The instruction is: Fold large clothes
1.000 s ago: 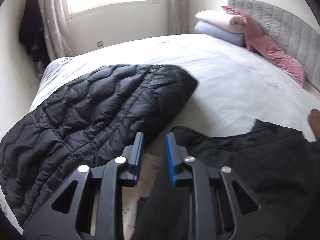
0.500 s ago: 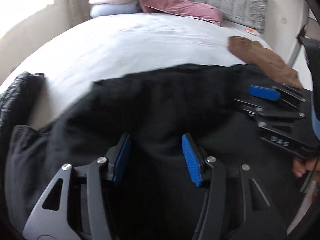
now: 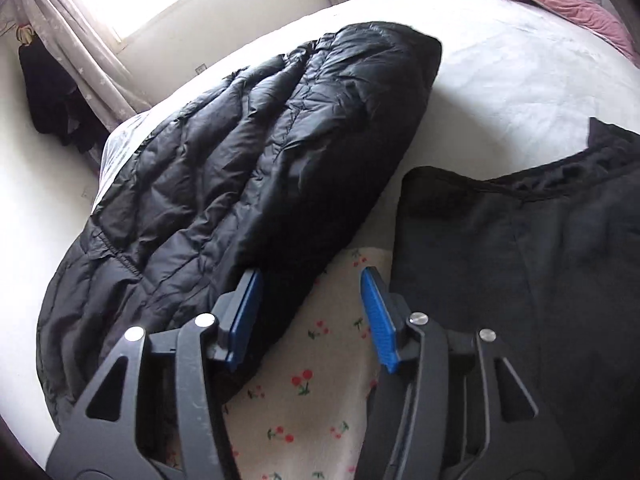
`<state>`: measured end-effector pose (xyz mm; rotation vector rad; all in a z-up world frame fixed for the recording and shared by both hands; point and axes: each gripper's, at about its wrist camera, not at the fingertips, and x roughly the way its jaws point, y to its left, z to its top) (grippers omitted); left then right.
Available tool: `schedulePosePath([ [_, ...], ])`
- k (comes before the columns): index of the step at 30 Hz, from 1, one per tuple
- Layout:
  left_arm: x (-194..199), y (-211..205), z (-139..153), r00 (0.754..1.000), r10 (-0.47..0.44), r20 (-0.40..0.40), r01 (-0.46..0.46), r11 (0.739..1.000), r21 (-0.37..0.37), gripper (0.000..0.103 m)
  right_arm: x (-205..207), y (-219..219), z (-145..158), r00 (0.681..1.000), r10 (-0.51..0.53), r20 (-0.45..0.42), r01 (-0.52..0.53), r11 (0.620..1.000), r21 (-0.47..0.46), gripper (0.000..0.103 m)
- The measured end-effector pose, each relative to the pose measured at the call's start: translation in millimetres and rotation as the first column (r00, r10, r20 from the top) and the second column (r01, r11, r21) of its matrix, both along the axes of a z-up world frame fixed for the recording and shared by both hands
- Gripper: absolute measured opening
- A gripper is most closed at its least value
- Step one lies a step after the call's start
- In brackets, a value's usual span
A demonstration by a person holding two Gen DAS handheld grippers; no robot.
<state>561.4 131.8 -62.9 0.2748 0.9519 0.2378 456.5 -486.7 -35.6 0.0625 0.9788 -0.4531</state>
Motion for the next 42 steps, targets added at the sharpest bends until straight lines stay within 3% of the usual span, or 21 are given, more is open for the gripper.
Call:
schedulePosePath([
  [3, -31, -20, 32, 0.996, -0.074, 0.051, 0.078, 0.994, -0.081, 0.056, -32, 30, 35, 0.993, 0.097, 0.065, -0.094, 0.994, -0.049, 0.075],
  [6, -74, -58, 56, 0.978, -0.179, 0.111, 0.196, 0.965, -0.175, 0.07, -62, 81, 59, 0.967, 0.227, 0.112, -0.228, 0.974, -0.004, 0.077],
  [9, -123, -95, 59, 0.951, -0.278, 0.136, 0.306, 0.914, -0.266, 0.075, -87, 138, 60, 0.922, 0.364, 0.132, -0.371, 0.928, 0.026, 0.079],
  [11, -150, -101, 47, 0.946, -0.297, 0.13, 0.322, 0.904, -0.281, 0.075, -101, 164, 49, 0.899, 0.421, 0.124, -0.428, 0.903, 0.032, 0.079],
  [14, -167, -82, 15, 0.972, -0.233, 0.032, 0.231, 0.919, -0.319, 0.075, -118, 165, 21, 0.915, 0.399, 0.068, -0.403, 0.911, 0.081, 0.079],
  [16, -184, -54, 2, 0.978, -0.202, 0.055, 0.209, 0.921, -0.329, 0.075, -130, 134, -1, 0.942, 0.335, 0.025, -0.336, 0.934, 0.119, 0.079],
  [19, -204, -34, 13, 0.984, -0.161, 0.07, 0.175, 0.926, -0.334, 0.076, -160, 91, -5, 0.967, 0.251, 0.049, -0.255, 0.962, 0.096, 0.079],
  [23, -229, -33, 37, 0.994, -0.098, 0.053, 0.11, 0.944, -0.311, 0.079, -192, 74, 15, 0.98, 0.194, 0.049, -0.199, 0.97, 0.142, 0.08],
  [29, -285, -58, 70, 0.996, -0.075, 0.055, 0.087, 0.956, -0.282, 0.084, -244, 113, 72, 0.958, 0.258, 0.123, -0.268, 0.96, 0.08, 0.084],
  [33, -331, -83, 94, 0.995, -0.075, 0.067, 0.091, 0.951, -0.296, 0.102, -272, 142, 93, 0.955, 0.271, 0.125, -0.28, 0.958, 0.065, 0.09],
  [39, -379, -123, 102, 0.994, -0.108, 0.011, 0.104, 0.926, -0.362, 0.102, -314, 189, 105, 0.95, 0.298, 0.094, -0.306, 0.948, 0.084, 0.093],
  [42, -393, -151, 98, 0.993, -0.117, -0.005, 0.11, 0.949, -0.295, 0.102, -327, 212, 105, 0.951, 0.292, 0.1, -0.3, 0.952, 0.07, 0.096],
])
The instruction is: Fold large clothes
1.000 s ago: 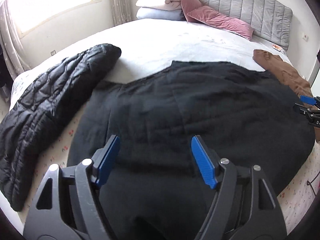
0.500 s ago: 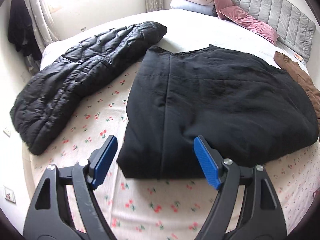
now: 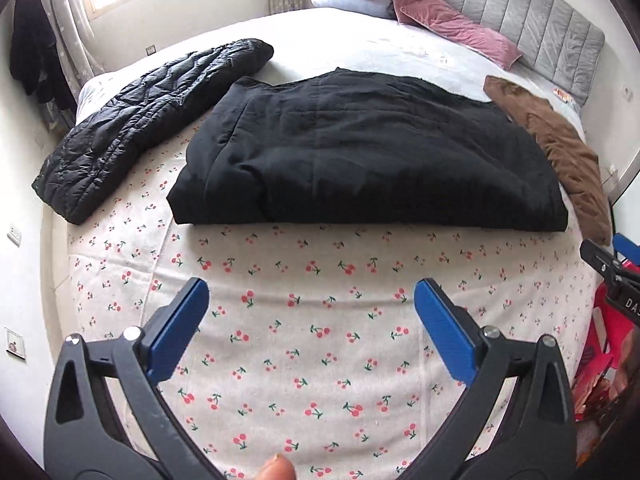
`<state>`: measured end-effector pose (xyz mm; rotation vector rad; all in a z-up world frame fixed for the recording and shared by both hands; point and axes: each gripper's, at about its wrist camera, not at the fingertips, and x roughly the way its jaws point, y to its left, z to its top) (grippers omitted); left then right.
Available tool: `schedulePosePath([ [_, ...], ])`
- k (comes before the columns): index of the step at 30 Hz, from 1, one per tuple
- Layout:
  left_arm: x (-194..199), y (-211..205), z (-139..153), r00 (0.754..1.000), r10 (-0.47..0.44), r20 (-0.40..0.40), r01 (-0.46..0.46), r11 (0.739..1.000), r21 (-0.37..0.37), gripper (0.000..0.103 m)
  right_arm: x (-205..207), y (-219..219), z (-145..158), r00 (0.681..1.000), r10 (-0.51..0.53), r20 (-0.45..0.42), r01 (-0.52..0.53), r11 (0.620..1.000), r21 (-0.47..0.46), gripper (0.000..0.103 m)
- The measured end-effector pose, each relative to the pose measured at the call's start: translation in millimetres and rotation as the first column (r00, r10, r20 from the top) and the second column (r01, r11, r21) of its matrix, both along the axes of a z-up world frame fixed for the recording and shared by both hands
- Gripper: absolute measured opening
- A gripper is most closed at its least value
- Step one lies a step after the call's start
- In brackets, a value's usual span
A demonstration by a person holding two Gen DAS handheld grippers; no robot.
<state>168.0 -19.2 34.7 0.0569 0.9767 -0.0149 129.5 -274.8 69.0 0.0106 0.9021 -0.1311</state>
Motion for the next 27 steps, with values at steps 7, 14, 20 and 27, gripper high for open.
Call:
schedulePosePath([
  [7, -17, -37, -24, 0.999, -0.024, -0.022, 0.025, 0.998, 0.049, 0.102, -11, 32, -20, 1.0, 0.005, -0.029, -0.006, 1.0, -0.016, 0.097],
  [14, -20, -41, -41, 0.998, -0.026, -0.06, 0.027, 1.0, 0.006, 0.102, -18, 33, -30, 1.0, -0.011, -0.024, 0.011, 1.0, 0.001, 0.097],
  [20, -23, -42, -40, 0.998, -0.031, -0.055, 0.031, 1.0, 0.004, 0.102, -15, 36, -36, 0.999, -0.007, -0.039, 0.007, 1.0, -0.002, 0.097],
  [27, -24, -43, -40, 0.997, -0.04, -0.059, 0.04, 0.999, 0.006, 0.102, -14, 39, -40, 0.999, 0.003, -0.051, -0.003, 1.0, -0.008, 0.097],
])
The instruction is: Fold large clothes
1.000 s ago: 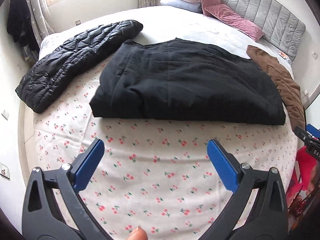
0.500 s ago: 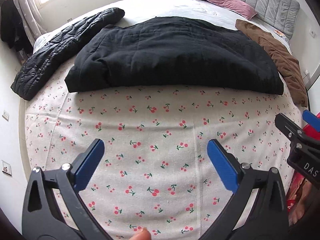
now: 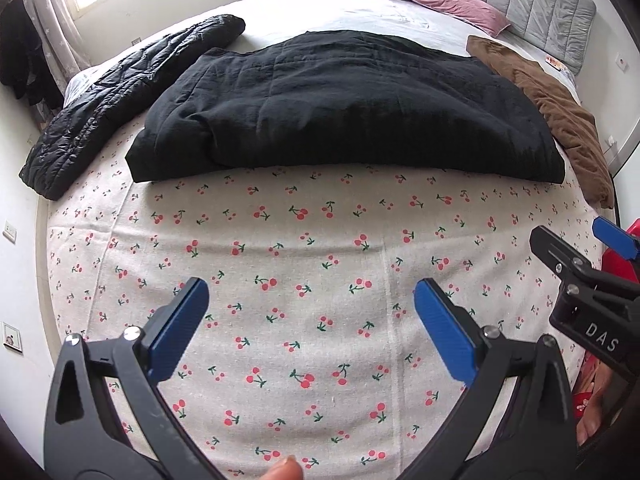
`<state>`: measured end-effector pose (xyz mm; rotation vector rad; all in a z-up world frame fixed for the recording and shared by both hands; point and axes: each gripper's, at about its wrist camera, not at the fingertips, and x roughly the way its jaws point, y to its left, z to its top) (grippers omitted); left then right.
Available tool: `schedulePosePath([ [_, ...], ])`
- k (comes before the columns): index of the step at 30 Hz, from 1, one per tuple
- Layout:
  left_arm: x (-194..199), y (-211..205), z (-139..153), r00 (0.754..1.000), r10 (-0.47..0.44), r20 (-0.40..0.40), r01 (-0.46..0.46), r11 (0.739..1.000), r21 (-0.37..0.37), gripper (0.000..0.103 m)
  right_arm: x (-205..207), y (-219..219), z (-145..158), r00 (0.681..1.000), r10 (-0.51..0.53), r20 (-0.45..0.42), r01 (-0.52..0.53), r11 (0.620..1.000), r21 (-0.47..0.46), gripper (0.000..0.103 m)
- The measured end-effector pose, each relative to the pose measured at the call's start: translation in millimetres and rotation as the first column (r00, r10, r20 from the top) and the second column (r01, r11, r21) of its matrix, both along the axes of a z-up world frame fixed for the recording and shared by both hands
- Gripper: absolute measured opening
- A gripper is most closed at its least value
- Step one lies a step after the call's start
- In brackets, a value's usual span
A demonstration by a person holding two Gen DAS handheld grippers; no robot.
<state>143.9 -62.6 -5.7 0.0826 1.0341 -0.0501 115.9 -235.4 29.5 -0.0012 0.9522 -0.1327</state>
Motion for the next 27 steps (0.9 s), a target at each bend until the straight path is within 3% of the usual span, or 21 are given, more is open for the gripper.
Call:
schedulePosePath([
  [27, 0.1, 2.3, 1.0, 1.0, 0.002, 0.001, -0.002, 1.0, -0.004, 0.102, -1.0, 3.2, -1.0, 1.0, 0.008, -0.004, -0.008, 1.0, 0.003, 0.097],
])
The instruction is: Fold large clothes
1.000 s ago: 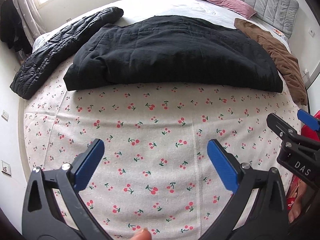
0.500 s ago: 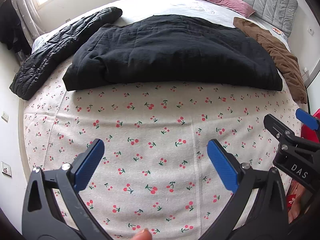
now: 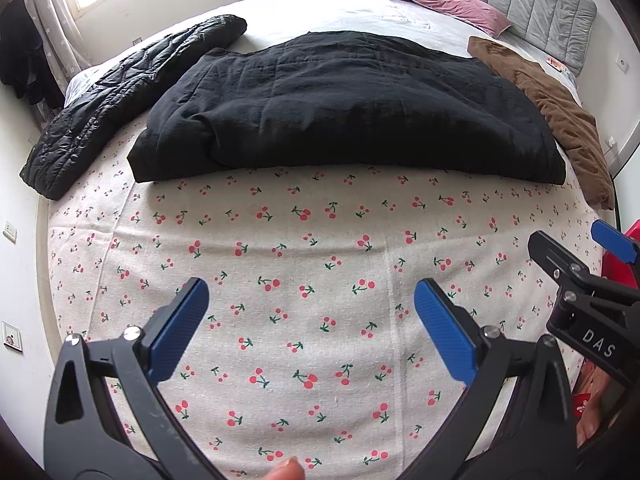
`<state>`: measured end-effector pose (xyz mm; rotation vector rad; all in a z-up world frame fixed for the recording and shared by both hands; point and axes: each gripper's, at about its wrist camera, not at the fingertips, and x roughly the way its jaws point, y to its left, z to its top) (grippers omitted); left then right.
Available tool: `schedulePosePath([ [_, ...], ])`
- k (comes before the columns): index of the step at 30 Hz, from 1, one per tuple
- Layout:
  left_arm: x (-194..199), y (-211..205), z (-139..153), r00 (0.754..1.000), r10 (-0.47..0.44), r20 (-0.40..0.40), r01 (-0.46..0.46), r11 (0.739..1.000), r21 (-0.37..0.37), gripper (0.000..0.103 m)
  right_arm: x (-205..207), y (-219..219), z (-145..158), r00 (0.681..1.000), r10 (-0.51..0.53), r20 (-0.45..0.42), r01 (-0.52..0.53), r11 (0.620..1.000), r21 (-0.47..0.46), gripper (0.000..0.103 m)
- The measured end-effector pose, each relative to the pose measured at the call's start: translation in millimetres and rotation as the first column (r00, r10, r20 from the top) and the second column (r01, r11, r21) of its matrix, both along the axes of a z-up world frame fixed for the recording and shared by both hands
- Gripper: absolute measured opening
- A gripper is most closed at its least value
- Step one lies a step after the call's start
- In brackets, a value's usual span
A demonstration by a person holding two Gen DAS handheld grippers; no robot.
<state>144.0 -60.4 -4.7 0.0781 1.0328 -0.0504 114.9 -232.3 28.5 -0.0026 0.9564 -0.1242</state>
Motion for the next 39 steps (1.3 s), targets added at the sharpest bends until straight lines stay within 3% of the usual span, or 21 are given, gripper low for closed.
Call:
schedulePosePath([
  [39, 1.1, 0.2, -2.8, 1.0, -0.001, -0.009, 0.001, 1.0, 0.004, 0.102, 1.7, 1.0, -3.9, 1.0, -0.007, -0.012, 0.007, 1.0, 0.0, 0.097],
])
